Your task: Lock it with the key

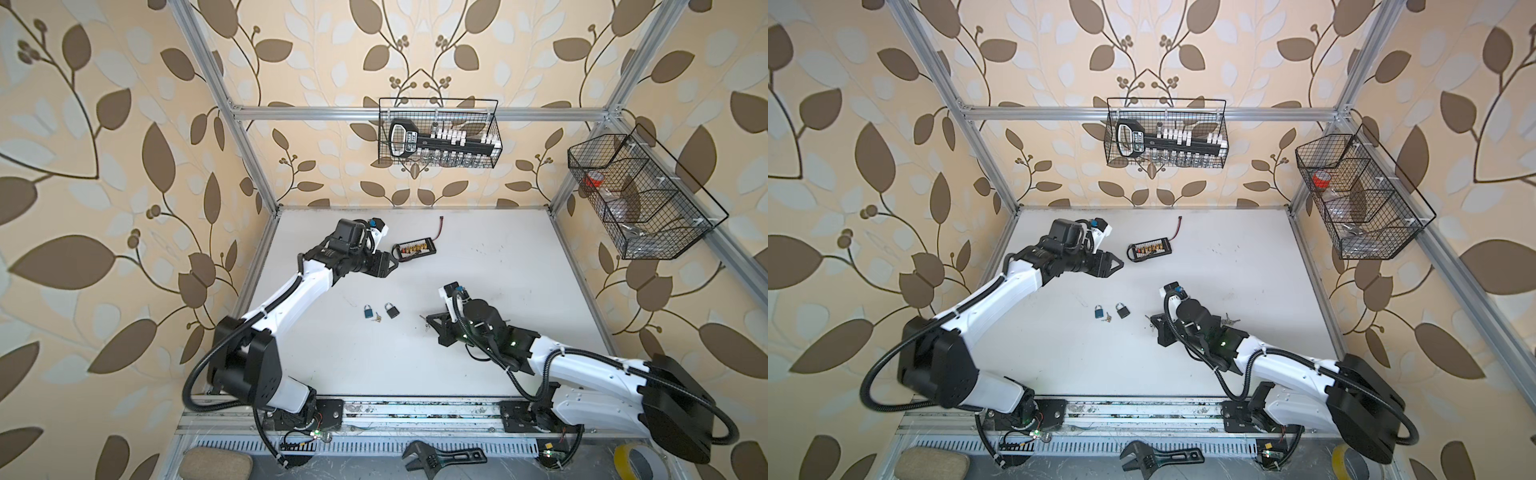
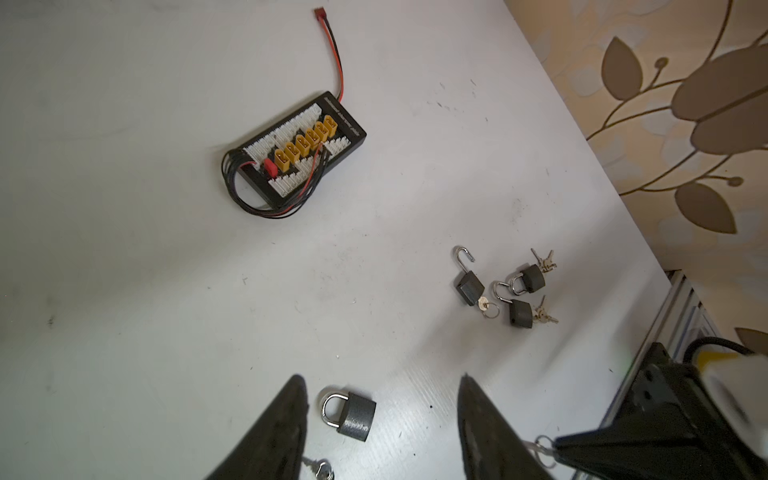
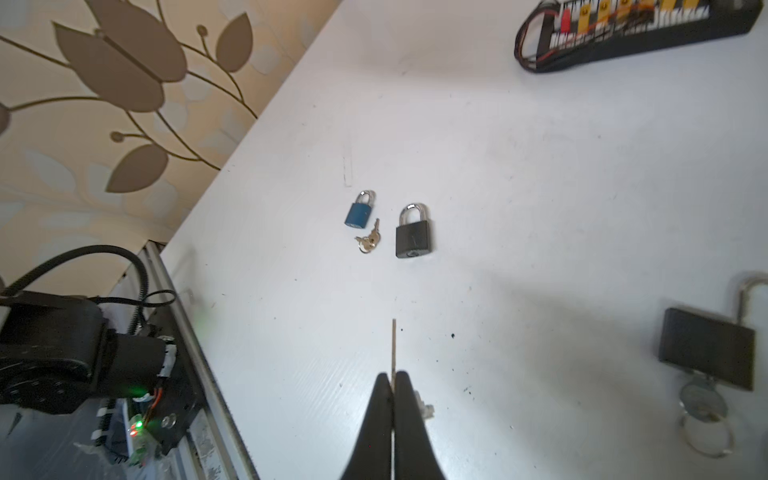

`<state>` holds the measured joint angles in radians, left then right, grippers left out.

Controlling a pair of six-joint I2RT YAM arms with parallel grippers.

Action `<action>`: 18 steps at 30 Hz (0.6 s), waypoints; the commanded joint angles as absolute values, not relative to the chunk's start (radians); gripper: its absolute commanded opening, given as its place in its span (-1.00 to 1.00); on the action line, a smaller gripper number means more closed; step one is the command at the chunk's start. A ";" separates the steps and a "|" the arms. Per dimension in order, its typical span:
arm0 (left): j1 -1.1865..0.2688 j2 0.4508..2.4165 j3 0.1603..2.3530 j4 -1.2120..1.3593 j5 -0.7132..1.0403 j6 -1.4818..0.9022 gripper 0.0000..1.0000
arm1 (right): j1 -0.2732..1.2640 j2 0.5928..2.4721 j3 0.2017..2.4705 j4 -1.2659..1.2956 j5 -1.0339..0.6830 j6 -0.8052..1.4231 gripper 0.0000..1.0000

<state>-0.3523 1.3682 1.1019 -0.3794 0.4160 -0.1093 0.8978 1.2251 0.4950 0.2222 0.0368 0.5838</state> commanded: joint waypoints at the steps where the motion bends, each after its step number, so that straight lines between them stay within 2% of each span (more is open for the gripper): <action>1: -0.347 1.247 0.985 -0.301 0.317 -0.271 0.38 | 0.936 1.347 0.558 0.362 0.135 0.686 -1.00; 3: -0.347 1.171 0.919 -0.289 0.284 -0.312 0.63 | 0.953 1.434 0.588 0.405 0.141 0.728 -1.00; 9: -0.347 1.040 0.840 -0.380 0.109 -0.345 0.97 | 0.963 1.610 0.653 0.502 0.170 0.815 -1.00; 18: -0.347 1.002 0.797 -0.385 0.102 -0.353 0.98 | 0.955 1.756 0.745 0.462 0.229 0.826 -1.00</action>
